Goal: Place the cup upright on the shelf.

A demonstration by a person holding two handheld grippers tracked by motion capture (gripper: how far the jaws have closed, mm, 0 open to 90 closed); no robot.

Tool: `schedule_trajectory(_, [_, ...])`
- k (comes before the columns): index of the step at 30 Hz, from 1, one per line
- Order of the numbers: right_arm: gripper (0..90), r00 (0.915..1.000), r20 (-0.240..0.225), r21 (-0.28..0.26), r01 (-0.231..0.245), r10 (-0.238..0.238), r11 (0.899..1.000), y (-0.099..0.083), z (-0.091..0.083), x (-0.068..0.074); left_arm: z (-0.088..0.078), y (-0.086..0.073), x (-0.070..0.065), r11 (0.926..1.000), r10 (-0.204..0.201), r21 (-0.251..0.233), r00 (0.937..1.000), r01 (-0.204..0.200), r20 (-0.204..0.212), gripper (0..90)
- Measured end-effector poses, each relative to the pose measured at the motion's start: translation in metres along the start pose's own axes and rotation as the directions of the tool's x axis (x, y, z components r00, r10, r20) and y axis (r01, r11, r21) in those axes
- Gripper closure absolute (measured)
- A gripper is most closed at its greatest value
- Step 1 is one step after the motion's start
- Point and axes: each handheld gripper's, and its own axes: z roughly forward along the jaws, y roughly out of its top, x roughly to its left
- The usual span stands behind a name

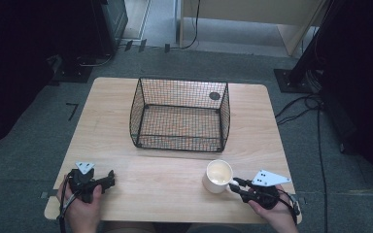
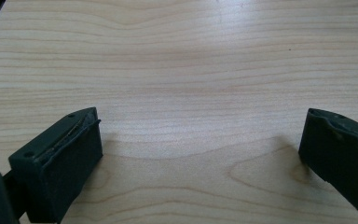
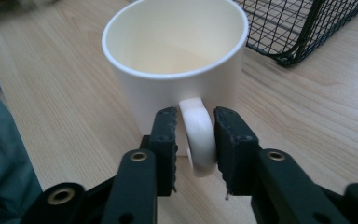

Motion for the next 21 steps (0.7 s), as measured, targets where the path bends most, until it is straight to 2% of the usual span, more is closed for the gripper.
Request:
schedule_trajectory(1, [71.5, 1.0, 0.0, 0.0, 0.0, 0.0, 1.0, 0.0, 0.0, 0.0, 0.0, 0.0, 0.0, 1.0, 0.0, 0.0, 1.0, 0.0, 0.0, 0.0])
schedule_trajectory(2, [75.8, 1.0, 0.004, 0.025, 0.003, -0.003, 1.0, -0.0003, 0.0019, 0.0008, 0.0, 0.0, 0.0, 1.0, 0.0, 0.0, 1.0, 0.0, 0.0, 0.0])
schedule_trajectory(6, [77.2, 1.0, -0.005, 0.025, 0.0, 0.001, 1.0, -0.0006, 0.0023, 0.0017, 0.0001, 0.0, -0.0001, 1.0, -0.001, -0.001, 1.0, 0.001, 0.001, 0.0])
schedule_trajectory(10, [80.1, 0.9998, 0.014, 0.025, 0.015, -0.015, 1.0, 0.0014, 0.0032, 0.0063, 0.0, 0.0, 0.0, 1.0, 0.0, 0.0, 1.0, 0.0, 0.001, 0.0])
schedule_trajectory(13, [80.3, 0.9991, 0.035, 0.006, 0.023, -0.023, 1.0, 0.0028, 0.0037, 0.0085, 0.0, 0.0, 0.0, 1.0, 0.0, 0.0, 1.0, 0.0, 0.001, 0.0])
schedule_trajectory(14, [80.4, 0.9994, 0.035, -0.011, -0.009, 0.009, 1.0, 0.0034, 0.0035, 0.0075, 0.0, 0.0, 0.0, 1.0, -0.001, -0.001, 1.0, 0.001, 0.001, 0.0])
schedule_trajectory(16, [80.5, 0.9989, 0.041, -0.018, -0.021, 0.022, 1.0, 0.0045, 0.004, 0.0064, 0.0001, 0.0, -0.0001, 1.0, -0.001, -0.001, 1.0, 0.001, 0.0, 0.0])
schedule_trajectory(21, [80.5, 0.998, 0.061, -0.011, -0.018, 0.018, 1.0, 0.0086, 0.0059, 0.0074, 0.0001, 0.0, -0.0001, 1.0, -0.001, -0.001, 1.0, 0.001, 0.001, 0.0])
